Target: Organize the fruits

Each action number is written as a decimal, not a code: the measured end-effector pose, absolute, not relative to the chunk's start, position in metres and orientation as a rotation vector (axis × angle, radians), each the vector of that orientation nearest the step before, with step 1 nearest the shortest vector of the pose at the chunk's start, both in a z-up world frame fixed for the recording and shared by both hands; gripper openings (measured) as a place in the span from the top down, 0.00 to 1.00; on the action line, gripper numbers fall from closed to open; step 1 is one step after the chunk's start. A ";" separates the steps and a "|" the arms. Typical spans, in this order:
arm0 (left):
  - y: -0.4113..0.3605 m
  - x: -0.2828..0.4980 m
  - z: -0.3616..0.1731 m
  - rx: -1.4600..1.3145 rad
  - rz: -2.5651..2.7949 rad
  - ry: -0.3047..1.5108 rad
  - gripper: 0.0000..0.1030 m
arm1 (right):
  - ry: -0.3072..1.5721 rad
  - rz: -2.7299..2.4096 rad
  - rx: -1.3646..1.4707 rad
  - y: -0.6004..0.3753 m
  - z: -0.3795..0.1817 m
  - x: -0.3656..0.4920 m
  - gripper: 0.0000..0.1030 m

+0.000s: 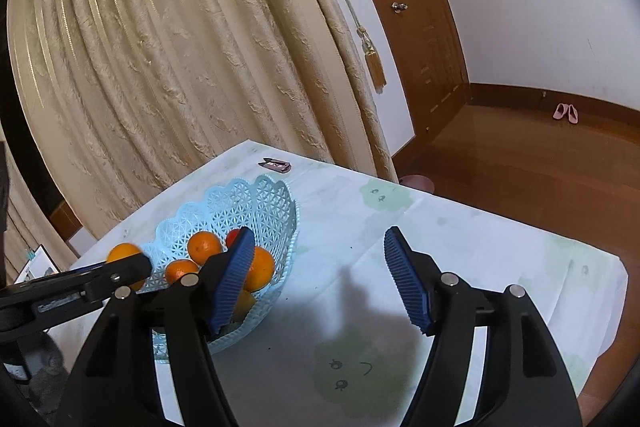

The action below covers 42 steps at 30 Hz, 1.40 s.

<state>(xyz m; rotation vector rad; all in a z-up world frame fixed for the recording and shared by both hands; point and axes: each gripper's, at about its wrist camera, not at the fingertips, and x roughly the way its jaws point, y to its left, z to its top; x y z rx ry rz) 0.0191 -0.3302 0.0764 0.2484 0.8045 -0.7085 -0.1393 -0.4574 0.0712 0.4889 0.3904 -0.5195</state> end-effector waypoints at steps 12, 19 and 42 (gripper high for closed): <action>-0.351 0.026 0.071 0.227 -0.754 0.804 0.30 | 0.397 -0.511 0.518 -0.463 0.069 -0.139 0.33; -0.331 0.030 0.087 0.200 -0.695 0.762 0.18 | 0.397 -0.509 0.517 -0.461 0.069 -0.140 0.31; -0.266 0.000 0.088 0.307 -0.423 0.631 0.11 | 0.446 -0.394 0.385 -0.414 0.086 -0.135 0.07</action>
